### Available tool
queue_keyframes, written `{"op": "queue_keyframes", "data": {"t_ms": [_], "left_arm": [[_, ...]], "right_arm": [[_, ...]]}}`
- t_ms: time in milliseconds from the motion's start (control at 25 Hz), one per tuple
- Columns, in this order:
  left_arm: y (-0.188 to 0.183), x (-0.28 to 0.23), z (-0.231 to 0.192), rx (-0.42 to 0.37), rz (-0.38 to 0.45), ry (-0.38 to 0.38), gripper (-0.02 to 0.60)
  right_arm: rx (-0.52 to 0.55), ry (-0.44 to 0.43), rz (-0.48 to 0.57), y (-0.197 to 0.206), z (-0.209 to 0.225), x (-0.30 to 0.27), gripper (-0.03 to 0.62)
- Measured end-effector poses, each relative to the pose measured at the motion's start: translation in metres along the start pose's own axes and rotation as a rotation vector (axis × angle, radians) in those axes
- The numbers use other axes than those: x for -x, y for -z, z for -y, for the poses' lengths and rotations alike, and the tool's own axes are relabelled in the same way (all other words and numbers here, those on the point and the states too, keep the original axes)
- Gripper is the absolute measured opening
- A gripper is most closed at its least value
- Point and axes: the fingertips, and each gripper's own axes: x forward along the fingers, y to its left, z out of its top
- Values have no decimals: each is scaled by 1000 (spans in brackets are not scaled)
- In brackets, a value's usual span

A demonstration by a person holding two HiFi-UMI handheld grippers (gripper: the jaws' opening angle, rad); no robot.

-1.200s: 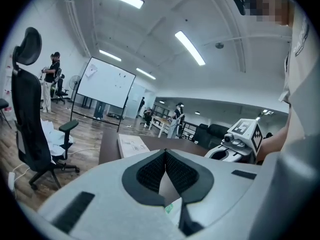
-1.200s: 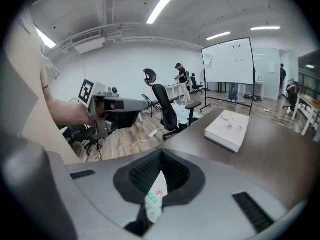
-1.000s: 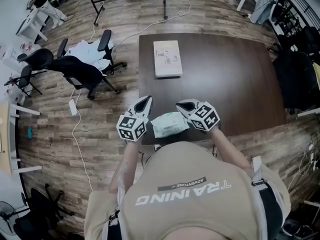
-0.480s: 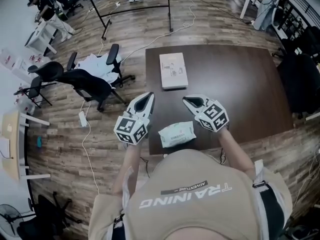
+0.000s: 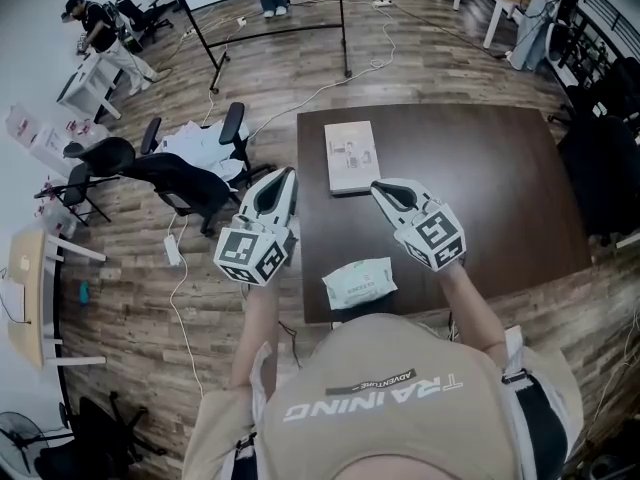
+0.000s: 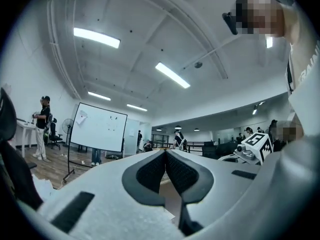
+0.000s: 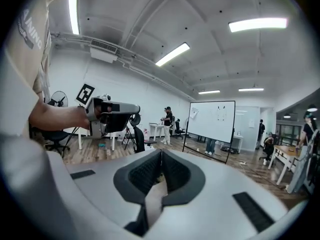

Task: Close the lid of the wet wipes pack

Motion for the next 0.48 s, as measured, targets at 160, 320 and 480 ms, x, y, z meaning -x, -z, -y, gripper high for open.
{"op": "queue_keyframes", "data": {"t_ms": [160,320,480], "left_arm": [[-23,0,-11,-53,52,-51,9],[-33,0,-7,-100,63,-58,9],[-44,2,3,-181,107,-79,9]], "right_arm": [[-2,21,59,-27,8,-2,14],[-10,75,125,-48,19,0,15],[-70,191,246,-73,44,7,15]]}}
